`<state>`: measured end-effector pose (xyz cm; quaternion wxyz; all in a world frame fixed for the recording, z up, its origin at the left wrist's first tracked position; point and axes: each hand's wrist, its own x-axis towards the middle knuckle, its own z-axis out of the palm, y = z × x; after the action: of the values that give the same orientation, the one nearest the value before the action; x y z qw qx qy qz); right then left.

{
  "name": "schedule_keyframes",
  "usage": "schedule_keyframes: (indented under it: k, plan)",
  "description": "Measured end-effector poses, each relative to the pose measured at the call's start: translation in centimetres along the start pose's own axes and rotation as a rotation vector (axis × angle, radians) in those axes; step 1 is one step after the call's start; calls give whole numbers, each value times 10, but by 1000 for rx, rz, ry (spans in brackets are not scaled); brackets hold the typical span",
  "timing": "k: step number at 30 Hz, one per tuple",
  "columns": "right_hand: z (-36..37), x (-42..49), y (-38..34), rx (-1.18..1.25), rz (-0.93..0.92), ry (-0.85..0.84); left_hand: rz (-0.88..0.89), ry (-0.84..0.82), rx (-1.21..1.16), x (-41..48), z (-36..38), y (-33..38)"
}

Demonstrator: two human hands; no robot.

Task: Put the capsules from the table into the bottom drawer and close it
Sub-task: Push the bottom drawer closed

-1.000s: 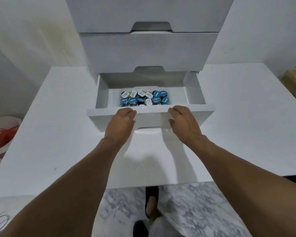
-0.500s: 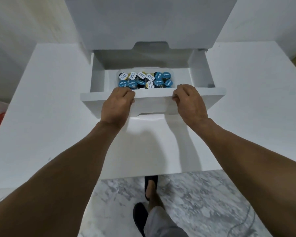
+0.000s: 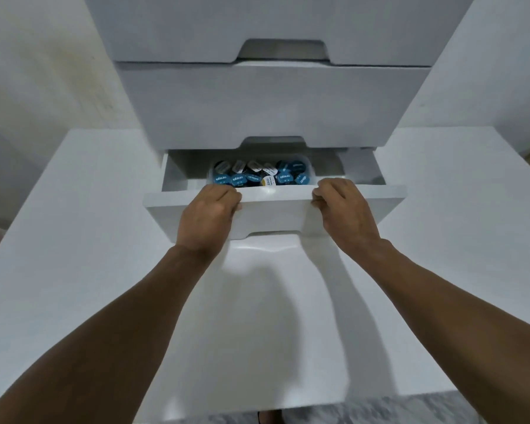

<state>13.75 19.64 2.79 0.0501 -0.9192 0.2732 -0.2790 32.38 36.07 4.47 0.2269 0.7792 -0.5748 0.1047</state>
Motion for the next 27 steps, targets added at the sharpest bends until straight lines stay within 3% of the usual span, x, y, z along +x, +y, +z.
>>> schedule_keyframes:
  k: [13,20,27]
  plan:
    - [38,46,26,67,-45,342,-30,202,-26,50,31,-26]
    - [44,56,26,69,-49,384,-4,272,-56,63,38,-38]
    - [43,68,26,60,17,357,-40,214,-62,74,40,-39]
